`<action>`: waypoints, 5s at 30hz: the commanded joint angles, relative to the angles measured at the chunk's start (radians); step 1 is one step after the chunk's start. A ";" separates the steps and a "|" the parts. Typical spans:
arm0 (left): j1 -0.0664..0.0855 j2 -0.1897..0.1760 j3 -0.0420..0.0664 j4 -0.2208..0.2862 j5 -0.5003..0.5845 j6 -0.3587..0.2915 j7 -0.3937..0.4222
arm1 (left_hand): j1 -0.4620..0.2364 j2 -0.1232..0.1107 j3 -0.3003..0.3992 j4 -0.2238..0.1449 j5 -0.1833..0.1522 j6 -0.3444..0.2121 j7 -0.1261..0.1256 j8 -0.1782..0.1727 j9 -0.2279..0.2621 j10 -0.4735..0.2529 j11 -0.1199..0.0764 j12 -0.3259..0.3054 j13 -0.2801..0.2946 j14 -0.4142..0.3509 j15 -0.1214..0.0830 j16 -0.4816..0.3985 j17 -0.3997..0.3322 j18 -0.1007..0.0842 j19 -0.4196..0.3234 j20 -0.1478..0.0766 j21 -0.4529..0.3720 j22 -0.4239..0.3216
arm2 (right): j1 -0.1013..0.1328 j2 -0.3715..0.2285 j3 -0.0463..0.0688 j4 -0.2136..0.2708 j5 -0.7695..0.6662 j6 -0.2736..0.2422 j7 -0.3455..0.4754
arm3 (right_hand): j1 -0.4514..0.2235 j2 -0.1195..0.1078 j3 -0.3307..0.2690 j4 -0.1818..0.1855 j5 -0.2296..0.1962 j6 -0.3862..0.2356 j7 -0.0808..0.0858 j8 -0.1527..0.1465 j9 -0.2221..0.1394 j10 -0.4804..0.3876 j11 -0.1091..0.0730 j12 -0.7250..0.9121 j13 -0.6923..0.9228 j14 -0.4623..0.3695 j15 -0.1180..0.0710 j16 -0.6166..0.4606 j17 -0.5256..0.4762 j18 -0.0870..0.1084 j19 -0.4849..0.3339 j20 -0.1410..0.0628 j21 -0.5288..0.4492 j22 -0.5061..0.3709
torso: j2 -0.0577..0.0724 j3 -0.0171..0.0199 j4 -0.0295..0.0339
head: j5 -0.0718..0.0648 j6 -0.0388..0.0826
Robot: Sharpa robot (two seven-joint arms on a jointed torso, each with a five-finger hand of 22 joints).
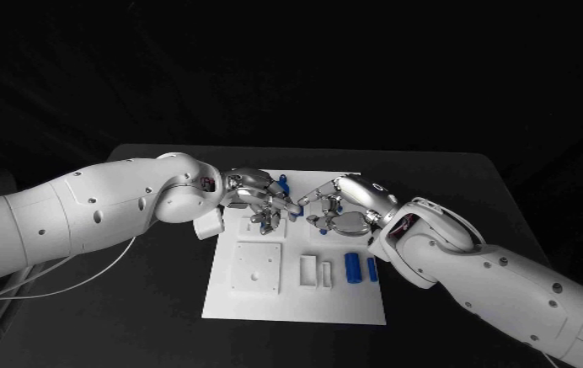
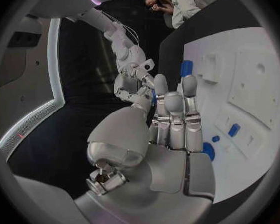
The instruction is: Assemble the parts on the task board
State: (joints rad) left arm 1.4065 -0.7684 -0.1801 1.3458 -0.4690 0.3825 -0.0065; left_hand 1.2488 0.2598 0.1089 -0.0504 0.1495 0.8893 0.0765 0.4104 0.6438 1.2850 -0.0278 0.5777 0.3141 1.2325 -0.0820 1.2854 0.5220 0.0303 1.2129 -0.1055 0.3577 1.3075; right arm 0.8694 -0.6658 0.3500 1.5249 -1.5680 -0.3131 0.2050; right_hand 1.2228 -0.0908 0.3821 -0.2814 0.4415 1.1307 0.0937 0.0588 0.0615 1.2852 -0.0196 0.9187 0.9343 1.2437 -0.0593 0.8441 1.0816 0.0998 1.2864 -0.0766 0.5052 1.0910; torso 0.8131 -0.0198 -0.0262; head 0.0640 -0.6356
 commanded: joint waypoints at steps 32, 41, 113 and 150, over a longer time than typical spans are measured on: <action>0.001 0.006 0.000 -0.001 -0.042 -0.058 -0.042 | 0.013 0.015 -0.009 -0.030 0.112 0.045 -0.041 0.025 0.034 0.012 -0.006 0.008 -0.002 0.007 -0.003 0.016 0.003 -0.001 0.007 0.002 0.015 0.020 | -0.012 -0.005 -0.002 -0.014 0.048 -0.047 -0.004 | -0.017 0.004 -0.019 0.003 -0.012 -0.037 0.011 0.003 0.001 -0.034 0.010 -0.085 -0.082 -0.010 0.006 -0.028 -0.019 0.015 0.002 0.006 -0.053 0.001 | -0.001 0.0000 0.0004 | -0.002 -0.002; 0.001 -0.005 -0.001 0.007 -0.103 -0.145 -0.235 | -0.055 0.002 0.012 -0.093 0.220 0.079 -0.053 0.016 0.023 0.057 -0.017 -0.018 -0.014 0.040 -0.016 0.008 0.010 -0.002 0.027 -0.012 0.037 0.018 | -0.012 -0.020 0.037 -0.119 0.205 -0.139 -0.011 | -0.012 -0.008 0.002 0.001 -0.011 -0.041 0.012 0.003 0.001 -0.033 0.010 -0.089 -0.107 -0.009 0.005 -0.032 -0.038 0.015 0.015 0.005 -0.077 0.001 | -0.002 -0.0014 -0.0009 | 0.009 -0.005; -0.002 0.109 -0.053 -0.053 -0.698 -0.228 -0.574 | -0.196 -0.046 0.090 -0.229 0.476 0.204 -0.076 -0.073 0.092 0.205 -0.036 -0.121 -0.003 0.153 -0.035 -0.024 0.212 0.001 0.055 -0.028 0.076 0.017 | -0.009 -0.035 0.085 -0.265 0.302 -0.156 -0.002 | -0.009 -0.019 0.017 0.001 0.005 -0.034 0.011 0.003 0.001 -0.029 0.009 -0.084 -0.114 -0.007 0.003 -0.027 -0.046 0.016 0.022 0.003 -0.091 0.032 | 0.000 0.0005 -0.0002 | 0.036 -0.030; -0.004 0.101 -0.053 -0.036 -0.693 -0.181 -0.575 | -0.196 -0.046 0.089 -0.230 0.475 0.206 -0.076 -0.076 0.094 0.206 -0.036 -0.122 -0.003 0.155 -0.035 -0.028 0.215 0.000 0.057 -0.028 0.073 0.017 | -0.009 -0.034 0.085 -0.270 0.304 -0.145 -0.001 | -0.011 -0.018 0.016 0.002 0.004 -0.032 0.010 0.003 0.001 -0.029 0.008 -0.083 -0.113 -0.006 0.003 -0.026 -0.046 0.015 0.027 0.003 -0.101 0.042 | 0.001 0.0001 0.0004 | 0.035 -0.035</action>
State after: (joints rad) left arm 1.4030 -0.6676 -0.2326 1.3072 -1.1609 0.1811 -0.5888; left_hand 1.0425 0.2132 0.1205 -0.2032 0.6224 1.0092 0.0782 0.3308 0.7368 1.4703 -0.0601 0.4615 0.3097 1.3808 -0.1155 1.2617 0.7366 0.0306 1.2615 -0.1325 0.4312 1.3078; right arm 0.8606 -0.7002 0.4345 1.2547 -1.2676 -0.4728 0.1956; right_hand 1.2152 -0.1042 0.3936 -0.2787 0.4416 1.0974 0.1002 0.0617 0.0634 1.2545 -0.0105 0.8324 0.8214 1.2380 -0.0535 0.8143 1.0370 0.0985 1.3042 -0.0730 0.4077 1.1317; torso 0.8134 -0.0198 -0.0259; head 0.0991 -0.6701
